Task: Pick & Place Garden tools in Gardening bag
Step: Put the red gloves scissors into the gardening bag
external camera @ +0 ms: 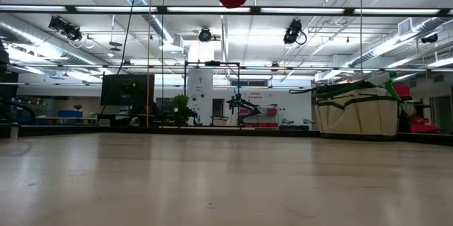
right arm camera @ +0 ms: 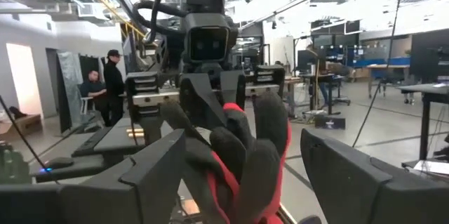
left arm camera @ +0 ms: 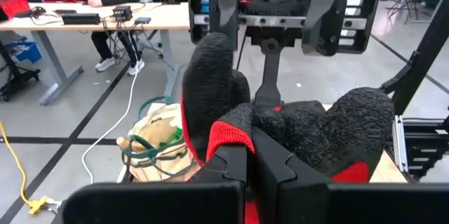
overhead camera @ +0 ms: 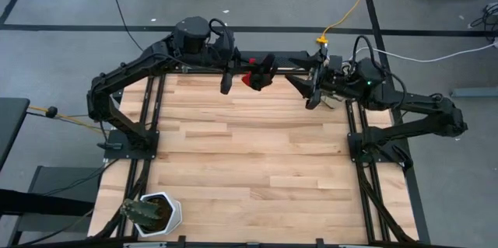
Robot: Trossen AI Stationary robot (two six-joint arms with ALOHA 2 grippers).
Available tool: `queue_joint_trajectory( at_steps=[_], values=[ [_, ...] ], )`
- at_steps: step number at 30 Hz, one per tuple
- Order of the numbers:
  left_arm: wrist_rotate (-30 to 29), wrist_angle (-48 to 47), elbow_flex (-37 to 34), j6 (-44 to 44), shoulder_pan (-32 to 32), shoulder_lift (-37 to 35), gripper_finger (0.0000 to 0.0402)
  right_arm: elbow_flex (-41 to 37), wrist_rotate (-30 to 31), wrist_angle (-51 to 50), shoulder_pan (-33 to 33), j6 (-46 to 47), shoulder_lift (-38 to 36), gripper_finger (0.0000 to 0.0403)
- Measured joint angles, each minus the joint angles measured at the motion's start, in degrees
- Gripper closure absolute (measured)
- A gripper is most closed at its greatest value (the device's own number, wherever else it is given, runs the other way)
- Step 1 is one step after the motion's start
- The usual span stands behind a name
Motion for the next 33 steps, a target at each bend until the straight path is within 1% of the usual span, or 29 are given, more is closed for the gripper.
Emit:
queue_joint_trajectory(
  at_steps=[10, 15, 17, 20, 27, 33],
  values=[
    [0.8, 3.8, 0.0, -0.1, 0.0, 0.0, 0.0396, 0.2, -1.1, 0.3, -0.7, 0.4, 0.6, 0.0119],
    [0.7, 5.3, 0.0, -0.3, 0.0, -0.1, 0.0396, 0.2, -0.7, 5.2, -0.7, -0.2, 3.2, 0.0119],
    [0.3, 5.2, 0.0, -0.4, 0.0, -0.1, 0.0396, 0.2, 0.4, 6.7, -0.7, -1.3, 4.3, 0.0119],
    [0.2, 5.3, 0.0, -0.4, 0.0, -0.1, 0.0396, 0.2, 3.7, 7.6, -0.7, -2.7, 5.8, 0.0119],
    [0.1, 5.2, 0.0, -0.5, 0.0, -0.1, 0.0396, 0.2, 3.9, 10.1, -0.7, -2.6, 8.9, 0.0119],
    [0.1, 5.3, 0.0, -0.5, 0.0, -0.1, 0.0396, 0.2, 4.5, 15.2, -1.4, -2.4, 10.6, 0.0119]
  ],
)
